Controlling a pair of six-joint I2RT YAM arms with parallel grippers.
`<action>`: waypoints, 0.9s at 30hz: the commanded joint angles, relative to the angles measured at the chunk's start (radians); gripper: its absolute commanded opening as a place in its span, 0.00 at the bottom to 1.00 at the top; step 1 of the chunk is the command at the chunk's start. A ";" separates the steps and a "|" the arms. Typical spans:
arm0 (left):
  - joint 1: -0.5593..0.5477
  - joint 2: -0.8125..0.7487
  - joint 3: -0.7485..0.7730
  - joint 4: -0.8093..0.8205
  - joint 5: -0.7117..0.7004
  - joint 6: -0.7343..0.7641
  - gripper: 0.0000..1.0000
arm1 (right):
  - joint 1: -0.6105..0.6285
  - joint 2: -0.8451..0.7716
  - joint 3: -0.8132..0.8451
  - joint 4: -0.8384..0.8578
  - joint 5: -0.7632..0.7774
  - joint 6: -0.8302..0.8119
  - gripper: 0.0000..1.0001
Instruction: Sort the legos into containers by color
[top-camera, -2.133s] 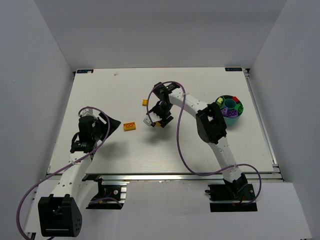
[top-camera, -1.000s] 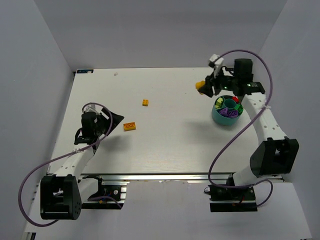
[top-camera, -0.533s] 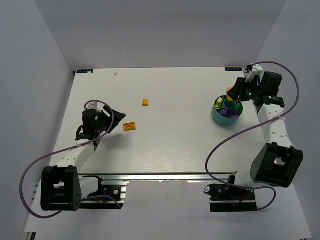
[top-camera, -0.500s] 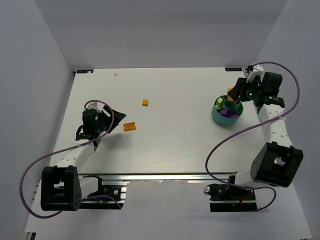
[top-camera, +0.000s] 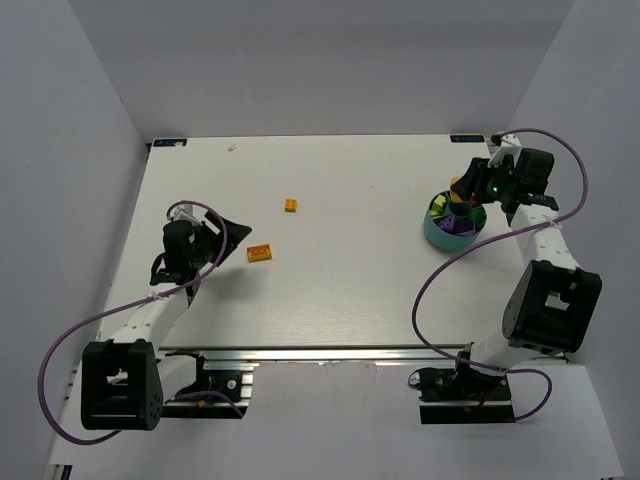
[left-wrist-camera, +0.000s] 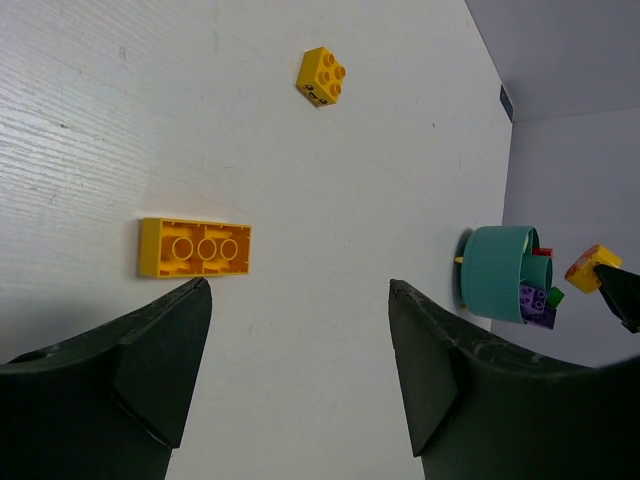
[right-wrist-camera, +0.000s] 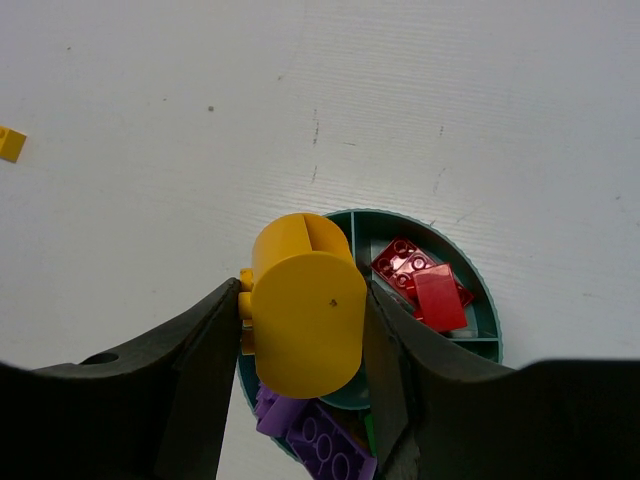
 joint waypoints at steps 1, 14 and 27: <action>0.006 -0.040 -0.020 0.000 0.008 -0.010 0.81 | -0.013 0.006 -0.021 0.084 -0.007 0.012 0.13; 0.008 -0.031 -0.003 -0.014 0.011 -0.001 0.80 | -0.019 0.024 -0.061 0.102 0.002 -0.011 0.47; 0.008 -0.035 -0.001 -0.022 0.013 -0.001 0.81 | -0.050 -0.005 -0.038 0.108 -0.035 -0.031 0.72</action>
